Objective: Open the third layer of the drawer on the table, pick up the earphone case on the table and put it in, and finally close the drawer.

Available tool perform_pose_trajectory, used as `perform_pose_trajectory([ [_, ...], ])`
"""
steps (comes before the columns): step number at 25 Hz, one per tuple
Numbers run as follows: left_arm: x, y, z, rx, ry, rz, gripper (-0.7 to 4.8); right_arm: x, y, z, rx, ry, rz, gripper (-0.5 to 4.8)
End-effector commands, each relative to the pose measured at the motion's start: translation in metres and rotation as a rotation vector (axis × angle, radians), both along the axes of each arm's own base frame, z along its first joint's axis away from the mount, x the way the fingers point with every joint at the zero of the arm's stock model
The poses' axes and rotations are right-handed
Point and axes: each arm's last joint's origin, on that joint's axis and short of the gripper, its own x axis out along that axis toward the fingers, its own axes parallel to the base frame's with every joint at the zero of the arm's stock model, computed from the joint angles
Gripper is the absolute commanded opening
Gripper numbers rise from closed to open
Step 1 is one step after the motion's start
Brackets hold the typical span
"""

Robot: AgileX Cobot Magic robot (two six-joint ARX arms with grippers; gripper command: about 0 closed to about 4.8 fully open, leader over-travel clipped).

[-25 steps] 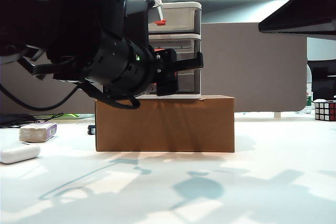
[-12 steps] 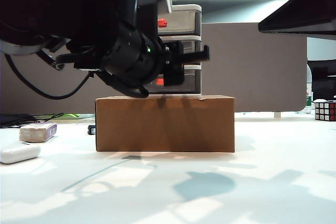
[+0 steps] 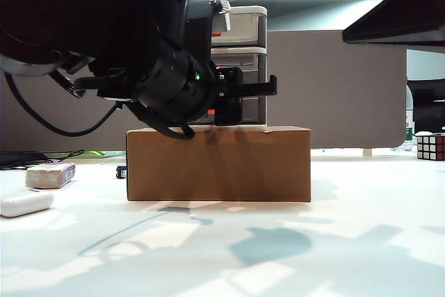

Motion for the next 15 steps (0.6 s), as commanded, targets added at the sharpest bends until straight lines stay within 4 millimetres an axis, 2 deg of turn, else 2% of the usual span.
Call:
perform_pose_trajectory([
  [1, 0.001, 0.000, 0.003, -0.013, -0.010, 0.006, 1.38, 0.000, 0.000, 0.003, 0.008, -0.022, 0.002, -0.05],
  [3, 0.001, 0.000, 0.003, -0.012, -0.010, 0.007, 0.80, 0.000, 0.000, 0.003, 0.008, -0.022, 0.002, -0.05],
  [4, 0.001, 0.000, 0.003, -0.012, -0.010, 0.007, 0.32, 0.000, 0.000, 0.003, 0.008, -0.022, 0.002, -0.05],
  [6, 0.001, 0.000, 0.003, -0.013, -0.010, 0.007, -0.07, 0.000, 0.000, 0.003, 0.008, -0.022, 0.002, -0.05],
  [10, 0.001, 0.000, 0.002, -0.043, 0.000, 0.011, -0.06, 0.001, 0.001, 0.007, 0.025, -0.061, -0.002, -0.06],
  [15, 0.001, 0.000, 0.002, -0.069, 0.009, 0.013, -0.06, 0.018, 0.008, 0.017, 0.059, -0.134, -0.007, -0.06],
])
